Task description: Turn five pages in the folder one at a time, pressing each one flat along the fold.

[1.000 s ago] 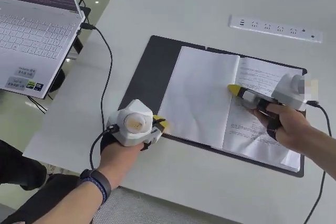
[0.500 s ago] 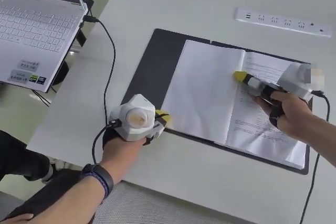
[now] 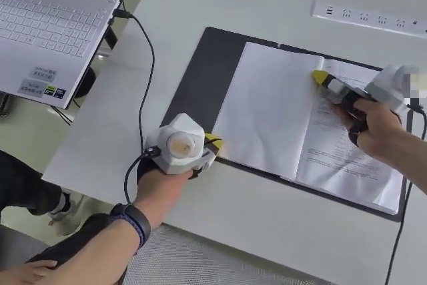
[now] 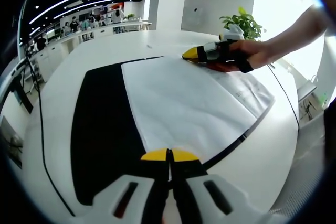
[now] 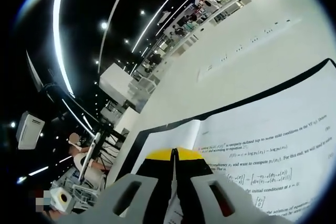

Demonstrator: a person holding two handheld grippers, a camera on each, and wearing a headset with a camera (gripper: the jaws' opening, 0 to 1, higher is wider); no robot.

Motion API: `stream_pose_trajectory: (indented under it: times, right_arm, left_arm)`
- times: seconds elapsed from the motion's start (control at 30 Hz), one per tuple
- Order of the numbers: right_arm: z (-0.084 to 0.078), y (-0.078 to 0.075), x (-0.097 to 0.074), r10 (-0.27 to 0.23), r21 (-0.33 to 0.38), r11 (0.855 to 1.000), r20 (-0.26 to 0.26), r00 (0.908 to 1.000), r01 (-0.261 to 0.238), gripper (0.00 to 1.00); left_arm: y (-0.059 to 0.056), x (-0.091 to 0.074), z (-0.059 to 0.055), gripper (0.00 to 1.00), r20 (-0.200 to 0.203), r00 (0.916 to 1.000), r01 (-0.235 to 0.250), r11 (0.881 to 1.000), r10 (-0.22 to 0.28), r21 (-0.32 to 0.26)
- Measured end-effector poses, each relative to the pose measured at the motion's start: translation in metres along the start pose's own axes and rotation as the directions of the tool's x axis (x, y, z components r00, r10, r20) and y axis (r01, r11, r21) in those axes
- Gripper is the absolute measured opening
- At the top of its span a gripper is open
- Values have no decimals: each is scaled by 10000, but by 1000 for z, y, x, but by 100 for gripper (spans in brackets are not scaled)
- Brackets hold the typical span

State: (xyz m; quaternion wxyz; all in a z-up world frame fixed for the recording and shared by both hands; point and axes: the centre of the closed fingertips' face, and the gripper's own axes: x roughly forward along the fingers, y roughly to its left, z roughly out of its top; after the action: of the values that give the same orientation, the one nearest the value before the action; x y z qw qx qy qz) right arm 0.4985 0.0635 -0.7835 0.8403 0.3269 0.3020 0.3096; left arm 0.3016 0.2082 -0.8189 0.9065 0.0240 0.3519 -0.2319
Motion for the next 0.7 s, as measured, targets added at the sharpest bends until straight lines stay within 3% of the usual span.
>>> stream_pose_trajectory:
  times: [0.1,0.5,0.7]
  right_arm:
    - [8,-11,8,-117,176,9998,203,9997,113,0]
    - [28,-19,27,-552,363,9980,824,9951,524,0]
    - [39,-35,38,-735,446,9966,979,9925,694,0]
  left_arm:
    - [0,0,0,0,-17,10000,0,10000,0,98]
    - [0,0,1,0,-21,10000,5,10000,-5,93]
    - [0,0,1,0,6,10000,-1,10000,1,80]
